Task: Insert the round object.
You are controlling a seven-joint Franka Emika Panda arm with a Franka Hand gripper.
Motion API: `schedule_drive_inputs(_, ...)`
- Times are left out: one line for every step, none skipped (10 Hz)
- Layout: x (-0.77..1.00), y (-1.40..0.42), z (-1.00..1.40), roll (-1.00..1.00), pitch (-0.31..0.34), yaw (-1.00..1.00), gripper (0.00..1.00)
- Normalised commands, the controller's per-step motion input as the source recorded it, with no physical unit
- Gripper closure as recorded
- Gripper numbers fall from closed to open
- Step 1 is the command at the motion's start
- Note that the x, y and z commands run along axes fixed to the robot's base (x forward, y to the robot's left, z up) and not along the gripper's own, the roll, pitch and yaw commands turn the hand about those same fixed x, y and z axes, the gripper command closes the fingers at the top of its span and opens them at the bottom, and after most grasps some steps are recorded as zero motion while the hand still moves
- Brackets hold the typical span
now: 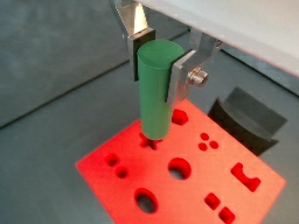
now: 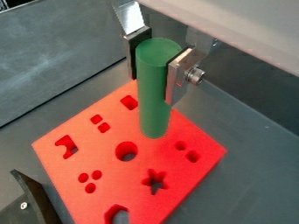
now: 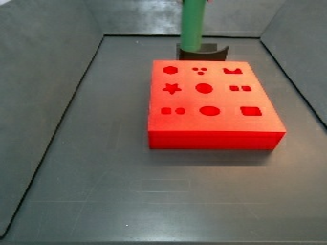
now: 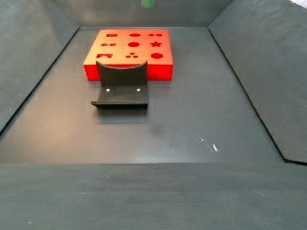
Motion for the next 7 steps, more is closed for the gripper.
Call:
schedule_drive_inputs(1.0, 0.31, -0.41, -0.04, 0.0, -0.22, 1.0)
schedule_drive_inputs(1.0, 0.31, -0.39, -0.05, 0.0, -0.23, 1.0)
schedule_drive_inputs(1.0, 0.32, -0.33, -0.07, 0.0, -0.23, 1.0)
schedule_drive_inputs(0.59, 0.08, -0.11, 0.0, 0.0, -0.13, 1.0)
schedule_drive_inputs(0.0, 0.0, 0.0, 0.0, -0.007, 0.0, 1.0)
schedule_drive_inputs(0.13, 0.0, -0.13, 0.08, 0.017, 0.0, 1.0)
schedule_drive_inputs(0.45, -0.09, -0.31, 0.13, 0.0, 0.03, 1.0)
